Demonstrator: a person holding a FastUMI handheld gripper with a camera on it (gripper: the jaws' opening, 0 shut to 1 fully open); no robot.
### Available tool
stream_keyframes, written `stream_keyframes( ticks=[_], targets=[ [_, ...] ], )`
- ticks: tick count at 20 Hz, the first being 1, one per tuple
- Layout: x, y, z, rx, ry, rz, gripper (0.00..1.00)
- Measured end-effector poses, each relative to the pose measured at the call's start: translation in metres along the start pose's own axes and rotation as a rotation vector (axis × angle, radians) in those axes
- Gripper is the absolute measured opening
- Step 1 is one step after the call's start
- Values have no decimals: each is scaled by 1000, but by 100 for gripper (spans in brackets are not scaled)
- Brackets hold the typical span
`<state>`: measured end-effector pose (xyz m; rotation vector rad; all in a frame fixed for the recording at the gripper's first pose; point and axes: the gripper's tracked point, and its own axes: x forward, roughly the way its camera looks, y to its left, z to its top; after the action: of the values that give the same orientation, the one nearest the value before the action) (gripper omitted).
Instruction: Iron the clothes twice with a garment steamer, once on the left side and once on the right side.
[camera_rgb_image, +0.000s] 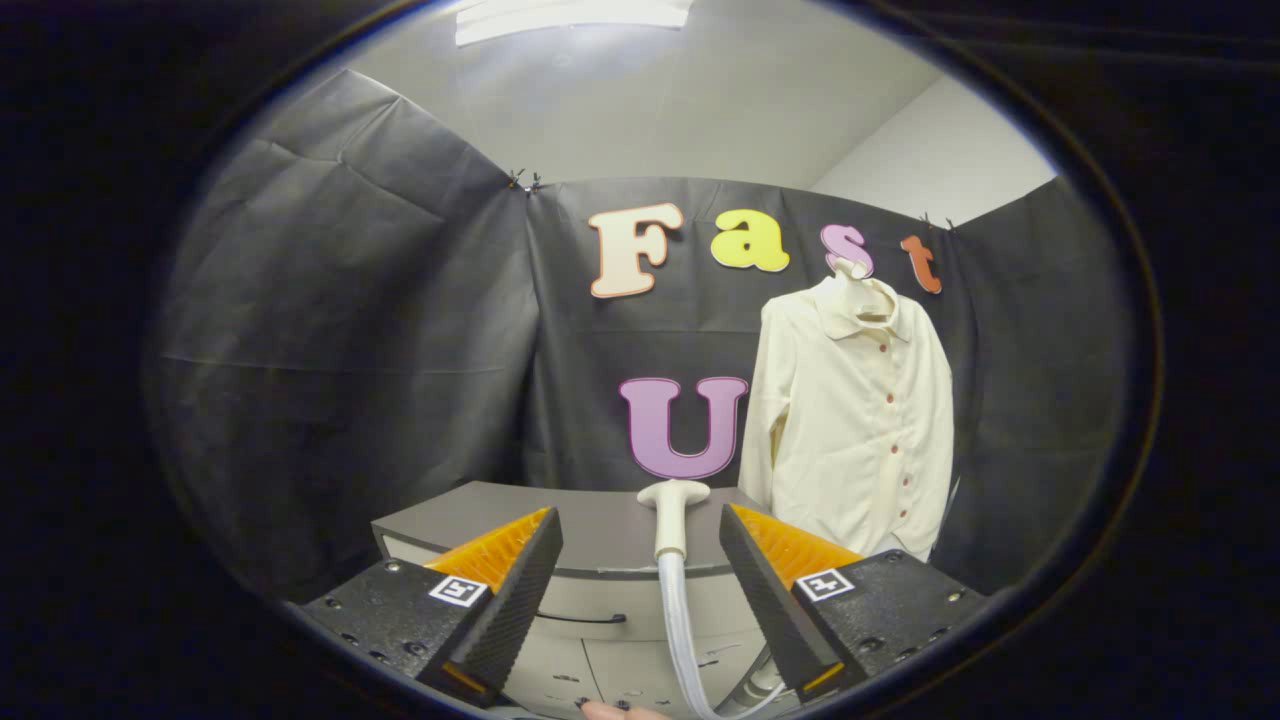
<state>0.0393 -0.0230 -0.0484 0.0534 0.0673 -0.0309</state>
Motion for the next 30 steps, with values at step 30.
stream_keyframes(
  ticks=[30],
  targets=[
    [172,-10,-94,-20,173,7,96]
  ],
)
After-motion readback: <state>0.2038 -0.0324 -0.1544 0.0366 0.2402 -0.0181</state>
